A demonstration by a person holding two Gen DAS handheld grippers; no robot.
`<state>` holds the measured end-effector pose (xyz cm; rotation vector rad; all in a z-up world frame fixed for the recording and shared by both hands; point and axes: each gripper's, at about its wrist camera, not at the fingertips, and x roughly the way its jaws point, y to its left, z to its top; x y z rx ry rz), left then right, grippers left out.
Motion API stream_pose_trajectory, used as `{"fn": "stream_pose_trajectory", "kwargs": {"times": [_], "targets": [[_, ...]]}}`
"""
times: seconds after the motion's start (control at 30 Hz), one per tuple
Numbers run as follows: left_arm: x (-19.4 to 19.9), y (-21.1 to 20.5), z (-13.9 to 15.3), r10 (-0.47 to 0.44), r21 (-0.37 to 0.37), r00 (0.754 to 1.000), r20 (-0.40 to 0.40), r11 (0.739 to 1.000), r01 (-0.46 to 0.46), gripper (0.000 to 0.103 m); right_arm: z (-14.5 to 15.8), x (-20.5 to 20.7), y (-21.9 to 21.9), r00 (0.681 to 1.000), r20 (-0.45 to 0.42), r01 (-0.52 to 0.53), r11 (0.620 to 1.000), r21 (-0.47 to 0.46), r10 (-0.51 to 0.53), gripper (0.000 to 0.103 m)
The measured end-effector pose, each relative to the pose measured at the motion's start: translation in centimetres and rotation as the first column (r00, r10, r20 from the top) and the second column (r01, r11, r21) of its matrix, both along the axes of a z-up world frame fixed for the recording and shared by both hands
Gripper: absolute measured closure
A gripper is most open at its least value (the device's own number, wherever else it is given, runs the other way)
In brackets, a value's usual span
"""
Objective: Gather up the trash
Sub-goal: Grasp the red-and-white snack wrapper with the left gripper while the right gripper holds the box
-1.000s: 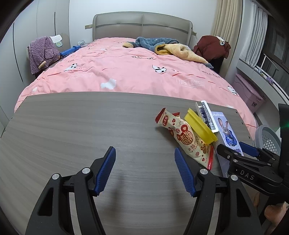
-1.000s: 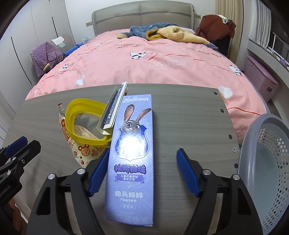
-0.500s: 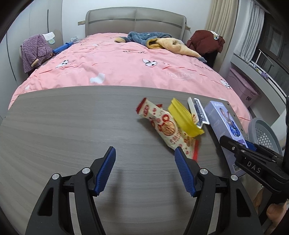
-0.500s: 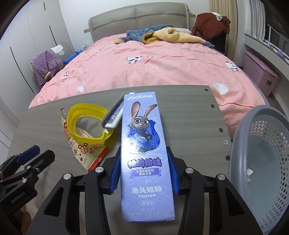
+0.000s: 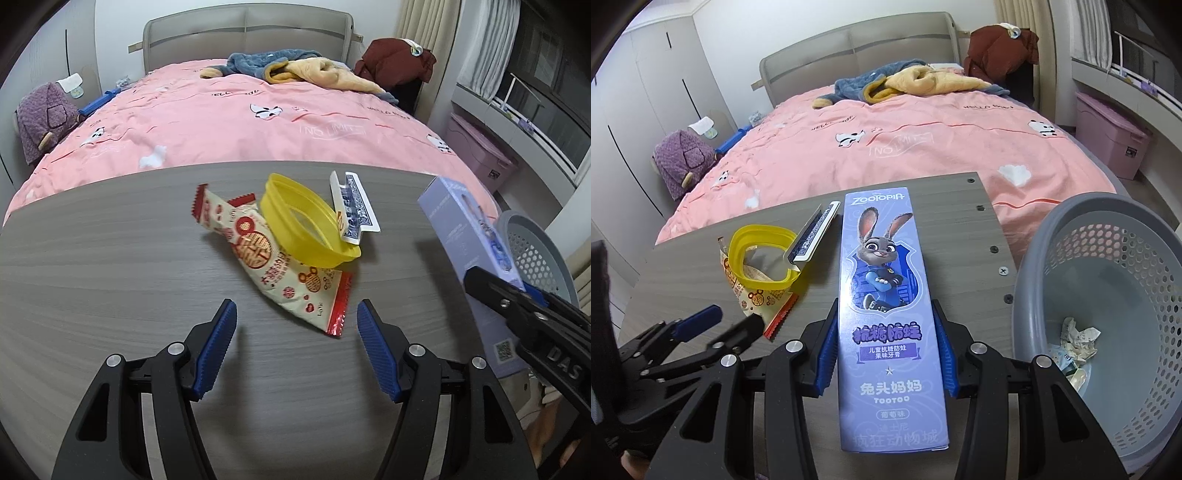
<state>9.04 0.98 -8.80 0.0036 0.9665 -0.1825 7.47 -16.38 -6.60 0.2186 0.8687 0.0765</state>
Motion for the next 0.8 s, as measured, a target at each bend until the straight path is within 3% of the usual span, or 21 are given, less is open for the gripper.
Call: {"fn": "stream_pose_trajectory", "kwargs": {"times": [0.3, 0.8], "targets": [[1.4, 0.8, -0.9, 0.059, 0.052, 0.998, -0.031, 0.997, -0.057, 0.038, 0.5, -0.5, -0.4, 1.000, 0.005, 0.007, 1.000, 0.003, -0.007, 0.059], [0.8, 9.3, -0.6, 0.224, 0.085, 0.974, -0.021, 0.971, -0.222, 0.038, 1.1, -0.8, 1.3, 0.999, 0.019, -0.028, 0.999, -0.022, 0.029, 0.059]]}}
